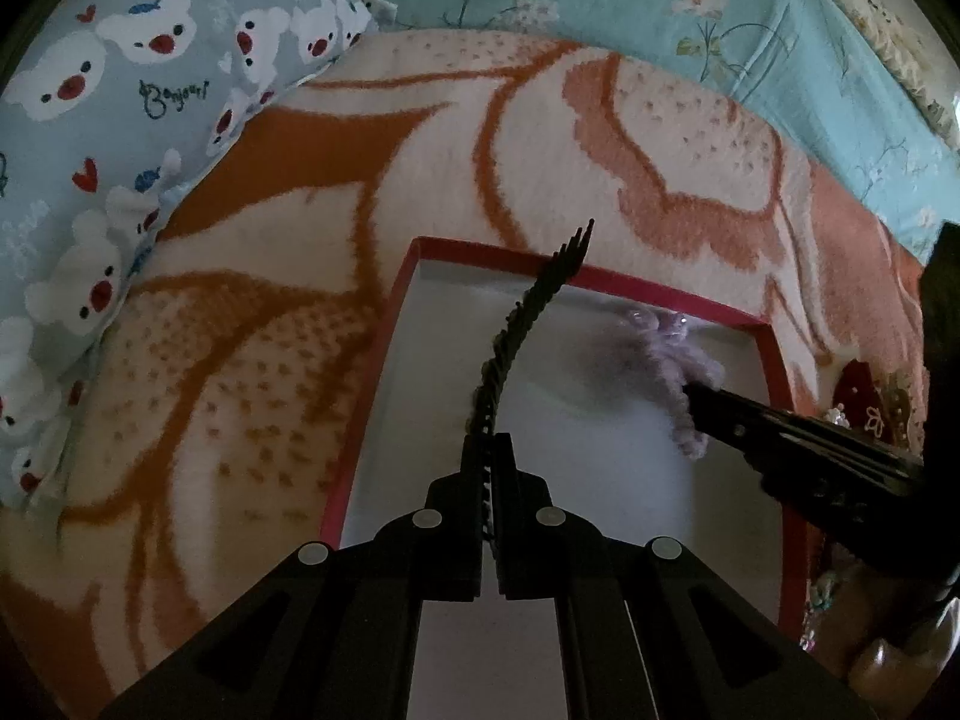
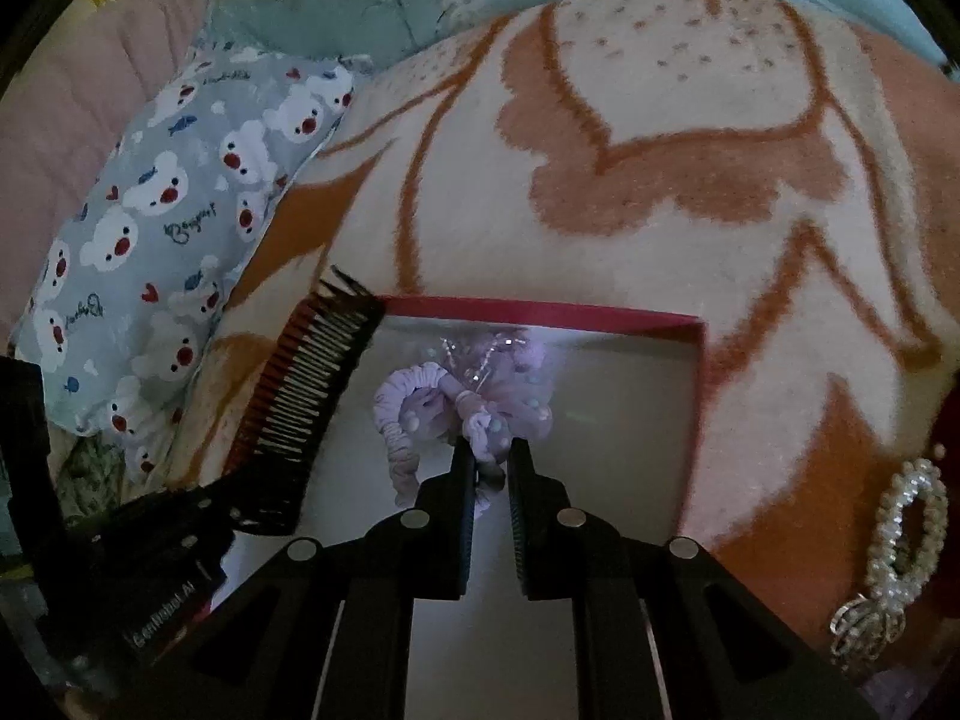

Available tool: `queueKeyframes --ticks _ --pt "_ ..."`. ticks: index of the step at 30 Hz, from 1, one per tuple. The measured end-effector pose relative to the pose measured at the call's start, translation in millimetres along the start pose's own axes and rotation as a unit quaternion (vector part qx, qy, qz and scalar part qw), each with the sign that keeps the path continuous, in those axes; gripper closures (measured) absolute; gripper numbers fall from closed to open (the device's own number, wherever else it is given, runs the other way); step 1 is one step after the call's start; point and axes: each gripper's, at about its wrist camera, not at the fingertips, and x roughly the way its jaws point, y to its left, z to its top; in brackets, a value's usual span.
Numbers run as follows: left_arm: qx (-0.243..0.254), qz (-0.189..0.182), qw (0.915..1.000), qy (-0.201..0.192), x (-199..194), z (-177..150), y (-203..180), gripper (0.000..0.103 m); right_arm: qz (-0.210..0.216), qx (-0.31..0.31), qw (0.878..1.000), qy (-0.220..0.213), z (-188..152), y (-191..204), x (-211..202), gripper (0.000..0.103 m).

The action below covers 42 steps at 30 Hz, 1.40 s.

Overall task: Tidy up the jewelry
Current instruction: 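Carry comb and scrunchie into the white box and open both tools, then grasp the purple flower clip with the left tool while the right grasps the pink flower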

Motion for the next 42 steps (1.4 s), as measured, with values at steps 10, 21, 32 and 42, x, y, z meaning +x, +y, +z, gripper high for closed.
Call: queueKeyframes --ticks 10,21,32,42 --pt "0.018 0.003 0.9998 0.005 0.8 -3.3 -9.1 0.094 0.014 0.001 1.0 0.018 0.4 -1.1 4.6 0.087" --pt "0.019 0.009 0.9997 0.007 0.8 -5.6 -9.5 0.084 0.031 0.005 0.999 0.011 -0.3 4.2 -4.6 0.068" --pt "0.02 0.015 0.9997 0.002 -11.9 -11.7 -9.8 0.059 0.028 0.019 0.999 -0.014 -9.1 -10.0 -36.9 0.051" --pt "0.004 -0.01 0.9997 -0.021 -58.9 -26.7 -10.9 0.049 0.013 0.04 0.998 -0.049 -35.1 -43.3 -95.8 0.051"
